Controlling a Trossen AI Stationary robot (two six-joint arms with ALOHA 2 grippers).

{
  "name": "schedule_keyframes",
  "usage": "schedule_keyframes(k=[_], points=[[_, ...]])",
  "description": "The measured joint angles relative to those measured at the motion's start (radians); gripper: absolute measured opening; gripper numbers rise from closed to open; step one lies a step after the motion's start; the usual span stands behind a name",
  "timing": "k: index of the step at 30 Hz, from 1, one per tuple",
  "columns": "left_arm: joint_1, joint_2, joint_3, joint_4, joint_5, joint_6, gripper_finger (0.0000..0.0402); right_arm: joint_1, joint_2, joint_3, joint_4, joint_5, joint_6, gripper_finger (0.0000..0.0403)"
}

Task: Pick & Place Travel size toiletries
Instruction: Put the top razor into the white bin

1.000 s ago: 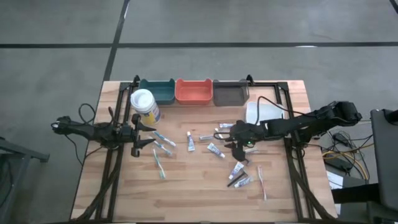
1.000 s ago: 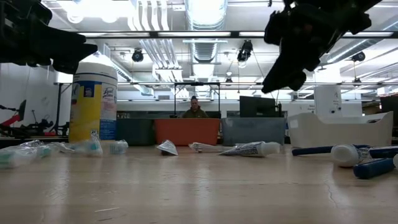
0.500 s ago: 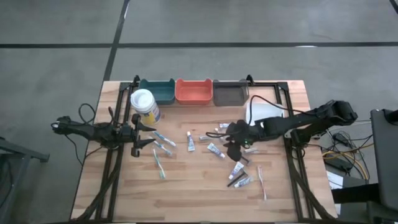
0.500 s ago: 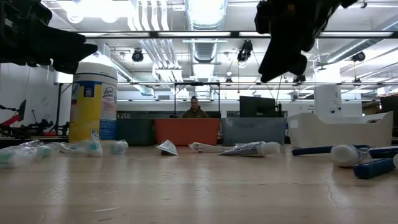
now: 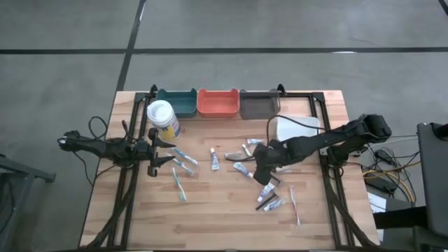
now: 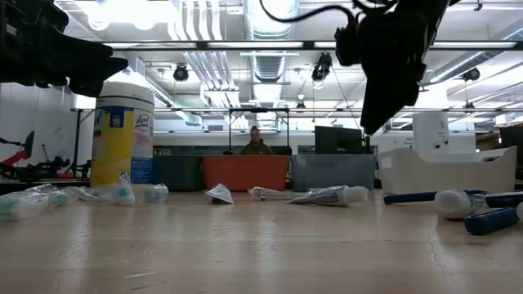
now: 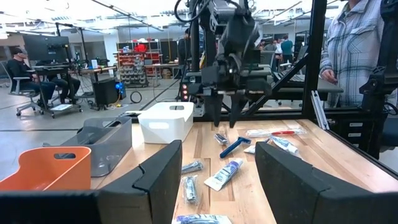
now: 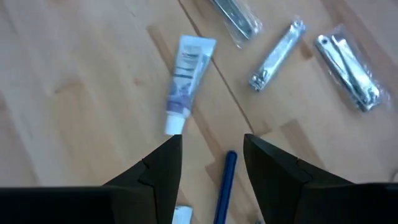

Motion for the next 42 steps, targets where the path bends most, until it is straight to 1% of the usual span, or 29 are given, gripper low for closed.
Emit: schedule_keyframes(k=[11, 16, 21, 27, 30, 34, 37, 42], points=[[0.0, 0.01, 0.0, 0.0, 0.0, 0.0, 0.0209, 0.0, 0.087, -0.003, -0.051, -0.003, 0.207, 0.0168], [0.0, 0.011, 0.0, 0.0, 0.0, 0.0, 0.0209, 0.0, 0.083, -0.003, -0.111, -0.003, 0.211, 0.0167], [0.0, 0.011, 0.0, 0.0, 0.0, 0.0, 0.0209, 0.0, 0.074, -0.004, -0.123, -0.013, 0.232, 0.0169], [0.0, 0.011, 0.0, 0.0, 0.0, 0.0, 0.0209, 0.0, 0.062, -0.004, -0.124, -0.067, 0.229, 0.0167], [0.0, 0.011, 0.0, 0.0, 0.0, 0.0, 0.0209, 0.0, 0.061, -0.004, -0.141, -0.071, 0.258, 0.0169], [0.0, 0.011, 0.0, 0.0, 0.0, 0.0, 0.0209, 0.001, 0.061, -0.004, -0.15, -0.124, 0.294, 0.0168], [0.0, 0.011, 0.0, 0.0, 0.0, 0.0, 0.0209, 0.001, 0.061, -0.004, -0.184, -0.126, 0.3, 0.0167], [0.0, 0.011, 0.0, 0.0, 0.0, 0.0, 0.0209, 0.016, 0.061, -0.004, -0.201, -0.124, 0.265, 0.0169]])
